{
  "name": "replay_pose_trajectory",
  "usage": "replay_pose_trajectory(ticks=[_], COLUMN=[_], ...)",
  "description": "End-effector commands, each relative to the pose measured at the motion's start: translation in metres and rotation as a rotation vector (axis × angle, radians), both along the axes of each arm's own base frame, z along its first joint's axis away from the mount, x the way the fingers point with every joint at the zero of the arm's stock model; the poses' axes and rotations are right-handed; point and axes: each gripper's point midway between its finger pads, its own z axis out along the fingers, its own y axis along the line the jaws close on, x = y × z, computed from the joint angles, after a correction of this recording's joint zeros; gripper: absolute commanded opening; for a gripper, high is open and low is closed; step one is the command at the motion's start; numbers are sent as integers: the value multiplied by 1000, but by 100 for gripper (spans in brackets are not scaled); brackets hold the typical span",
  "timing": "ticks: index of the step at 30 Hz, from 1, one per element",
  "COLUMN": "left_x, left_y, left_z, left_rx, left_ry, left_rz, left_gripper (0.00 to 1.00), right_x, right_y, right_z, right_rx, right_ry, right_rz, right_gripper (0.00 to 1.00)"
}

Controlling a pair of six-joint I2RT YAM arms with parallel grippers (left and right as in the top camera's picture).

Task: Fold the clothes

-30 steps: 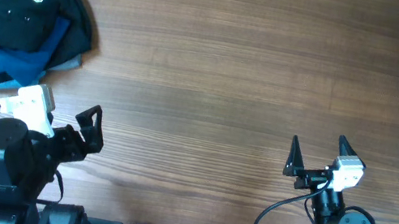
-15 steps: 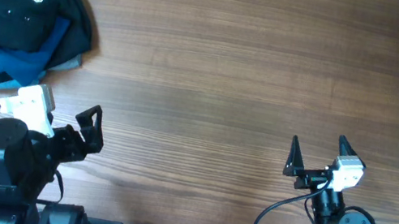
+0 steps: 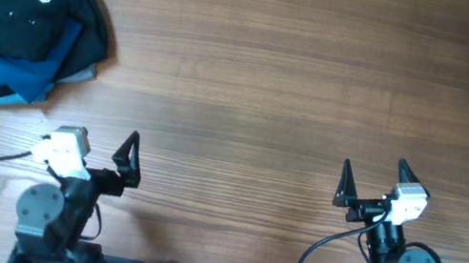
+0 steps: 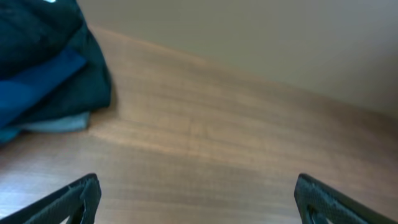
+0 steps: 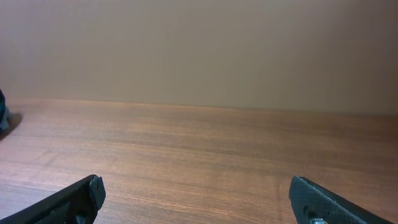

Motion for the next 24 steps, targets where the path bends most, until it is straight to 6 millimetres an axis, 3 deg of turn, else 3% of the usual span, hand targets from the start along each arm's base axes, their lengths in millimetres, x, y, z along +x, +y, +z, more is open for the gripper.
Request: replay_pose_trajectory(ticks=[1, 6, 11, 24], left_x=[12, 23, 25, 25], left_y=[4, 5, 5, 4], left_z=[-6, 8, -34, -33], left_rx=[4, 154, 169, 167], left_ry=[-136, -327, -184, -188], left_rz=[26, 24, 10, 6], left_gripper=[100, 100, 100, 100], right_x=[-1, -1, -1, -1], right_y=[5, 5, 5, 5], right_z=[2, 2, 2, 2], right_rx=[-13, -13, -13, -13], right_ry=[-14, -14, -14, -14], right_rz=[28, 28, 28, 29], right_gripper=[100, 100, 100, 100])
